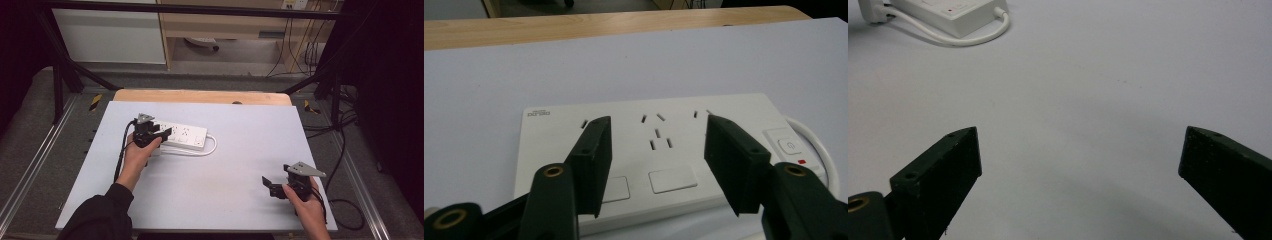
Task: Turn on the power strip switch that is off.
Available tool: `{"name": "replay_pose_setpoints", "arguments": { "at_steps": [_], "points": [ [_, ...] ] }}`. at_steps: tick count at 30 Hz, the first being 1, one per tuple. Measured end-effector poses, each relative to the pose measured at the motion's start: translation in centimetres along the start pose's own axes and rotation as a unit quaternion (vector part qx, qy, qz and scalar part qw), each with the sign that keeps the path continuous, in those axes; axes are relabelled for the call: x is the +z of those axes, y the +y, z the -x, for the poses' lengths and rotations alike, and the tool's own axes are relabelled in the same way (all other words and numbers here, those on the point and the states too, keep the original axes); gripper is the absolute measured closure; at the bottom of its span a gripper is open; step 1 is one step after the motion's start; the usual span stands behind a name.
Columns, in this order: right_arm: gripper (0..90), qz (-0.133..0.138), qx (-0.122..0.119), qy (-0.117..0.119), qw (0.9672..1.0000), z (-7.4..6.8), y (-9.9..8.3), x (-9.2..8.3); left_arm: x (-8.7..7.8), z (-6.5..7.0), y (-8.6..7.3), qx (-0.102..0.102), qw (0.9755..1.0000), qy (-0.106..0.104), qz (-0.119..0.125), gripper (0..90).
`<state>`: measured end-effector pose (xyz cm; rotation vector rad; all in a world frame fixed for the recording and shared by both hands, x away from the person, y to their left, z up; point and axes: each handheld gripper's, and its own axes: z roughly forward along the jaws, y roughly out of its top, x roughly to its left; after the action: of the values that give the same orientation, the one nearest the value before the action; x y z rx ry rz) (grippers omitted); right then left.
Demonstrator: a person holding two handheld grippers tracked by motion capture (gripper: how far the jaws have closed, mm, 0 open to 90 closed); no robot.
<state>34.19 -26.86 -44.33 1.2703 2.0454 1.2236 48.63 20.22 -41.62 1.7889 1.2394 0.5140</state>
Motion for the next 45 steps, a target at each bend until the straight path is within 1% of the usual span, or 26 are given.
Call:
{"name": "replay_pose_setpoints", "arguments": {
  "at_steps": [3,4,6,11,12,14,15,16,18,21,22,24,33,36,40,45],
  "points": [
    [4.0,0.0,0.001,0.0,1.0,0.0,0.0,0.0,0.0,0.0,0.0,0.001,1.0,0.0,-0.001,51.5],
    [4.0,0.0,0.001,0.0,1.0,0.0,0.0,0.0,0.1,0.0,0.0,-0.001,1.0,0.0,-0.001,51.5],
    [3.9,0.0,0.001,0.001,1.0,0.0,0.0,0.0,0.1,0.0,-0.1,-0.003,1.0,0.0,-0.001,55.9],
    [3.9,-0.002,0.002,0.001,1.0,0.0,0.0,0.0,0.1,0.2,-0.1,-0.005,1.0,-0.003,0.001,62.5],
    [3.9,-0.002,0.002,0.001,1.0,0.0,0.0,0.0,0.2,0.2,-0.1,-0.007,1.0,-0.004,0.0,62.5],
    [4.0,-0.002,0.002,0.001,1.0,-0.1,0.0,0.0,0.3,0.2,-0.1,-0.01,0.9999,-0.007,-0.001,66.5],
    [4.0,-0.001,0.0,0.002,1.0,0.0,0.0,0.0,0.4,0.2,-0.1,-0.013,0.9999,-0.007,-0.002,70.0],
    [4.0,-0.001,0.0,0.002,1.0,0.0,0.0,0.0,0.4,0.1,-0.2,-0.013,0.9999,-0.008,-0.003,70.0],
    [4.0,-0.001,0.0,0.002,1.0,0.0,0.0,0.0,0.5,0.2,-0.3,-0.013,0.9998,-0.011,-0.008,74.6],
    [3.9,0.0,0.001,0.002,1.0,0.0,0.0,0.0,0.7,0.4,-0.4,-0.016,0.9996,-0.018,-0.013,78.7],
    [3.9,0.0,0.001,0.002,1.0,0.0,0.0,0.0,0.8,0.4,-0.4,-0.017,0.9995,-0.021,-0.013,78.7],
    [4.0,0.0,0.0,0.002,1.0,0.0,0.0,0.0,0.9,0.6,-0.4,-0.017,0.9994,-0.026,-0.014,82.6],
    [4.0,-0.001,0.001,0.002,1.0,0.0,0.0,-0.1,1.3,0.7,-0.7,-0.018,0.9988,-0.038,-0.026,87.9],
    [3.9,-0.002,0.0,0.003,1.0,0.0,0.0,0.0,1.5,0.8,-0.8,-0.022,0.9984,-0.042,-0.031,89.0],
    [3.9,-0.002,0.002,0.002,1.0,0.0,0.0,-0.1,1.8,1.0,-0.9,-0.024,0.9982,-0.043,-0.034,89.2],
    [3.9,-0.003,0.002,0.001,1.0,0.1,0.0,-0.1,2.0,0.8,-1.0,-0.035,0.9978,-0.045,-0.034,89.8]
  ]
}}
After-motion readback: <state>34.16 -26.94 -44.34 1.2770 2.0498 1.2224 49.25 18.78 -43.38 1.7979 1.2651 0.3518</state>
